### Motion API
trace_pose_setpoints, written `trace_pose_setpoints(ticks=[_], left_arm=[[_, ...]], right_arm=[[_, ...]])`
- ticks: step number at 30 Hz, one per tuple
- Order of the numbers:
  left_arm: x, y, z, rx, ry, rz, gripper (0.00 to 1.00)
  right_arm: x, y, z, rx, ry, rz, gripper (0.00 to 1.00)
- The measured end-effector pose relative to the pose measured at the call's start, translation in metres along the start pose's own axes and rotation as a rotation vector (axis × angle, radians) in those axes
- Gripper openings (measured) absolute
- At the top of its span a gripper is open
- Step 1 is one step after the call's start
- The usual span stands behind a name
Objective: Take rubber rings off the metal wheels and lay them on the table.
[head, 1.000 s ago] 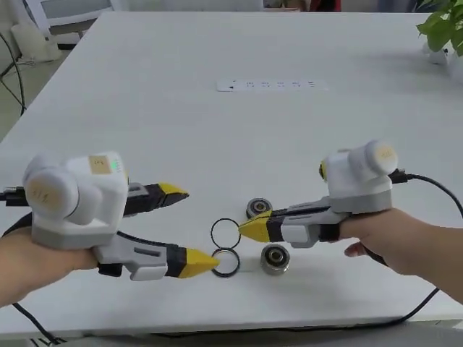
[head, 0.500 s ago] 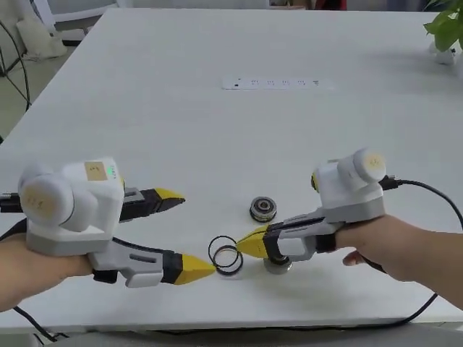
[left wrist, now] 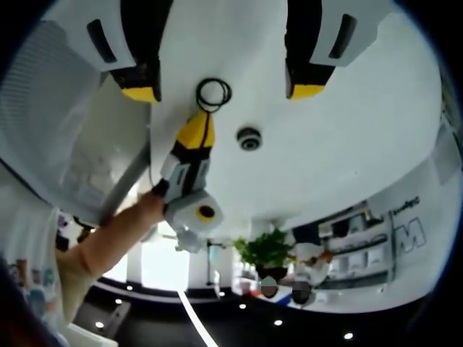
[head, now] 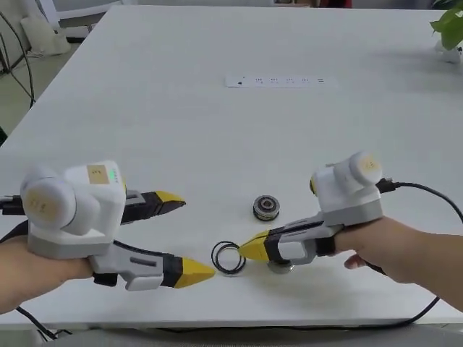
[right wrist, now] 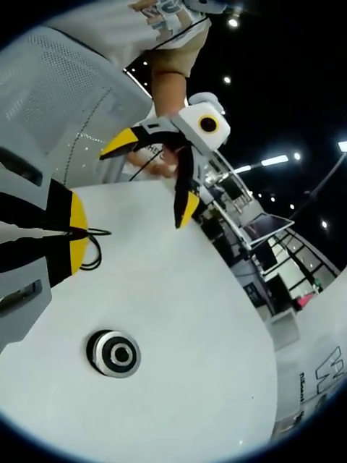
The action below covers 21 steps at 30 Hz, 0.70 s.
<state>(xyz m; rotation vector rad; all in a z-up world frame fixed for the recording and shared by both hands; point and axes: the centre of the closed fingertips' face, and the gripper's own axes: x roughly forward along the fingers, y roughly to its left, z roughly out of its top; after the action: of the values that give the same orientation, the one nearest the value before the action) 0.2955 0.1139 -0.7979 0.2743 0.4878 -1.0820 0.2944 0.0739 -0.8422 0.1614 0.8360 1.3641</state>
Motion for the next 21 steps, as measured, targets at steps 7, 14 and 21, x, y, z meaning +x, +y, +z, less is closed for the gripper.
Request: trace_pose_setpoints(ticks=[7, 14, 21], left_arm=[[0.0005, 0.0008, -0.0013, -0.002, 0.004, 0.001, 0.71], [0.0021, -0.0017, -0.0037, -0.007, 0.012, -0.007, 0.71], [0.0031, -0.0039, -0.0053, -0.01, 0.018, -0.014, 0.71]], right_arm=[[-0.0007, -0.0041, -0.0043, 0.014, 0.011, -0.019, 0.0], [-0.0007, -0.0061, -0.0055, 0.016, 0.013, -0.03, 0.0], [0.0007, -0.0052, -0.0054, -0.025, 0.03, -0.041, 0.01]])
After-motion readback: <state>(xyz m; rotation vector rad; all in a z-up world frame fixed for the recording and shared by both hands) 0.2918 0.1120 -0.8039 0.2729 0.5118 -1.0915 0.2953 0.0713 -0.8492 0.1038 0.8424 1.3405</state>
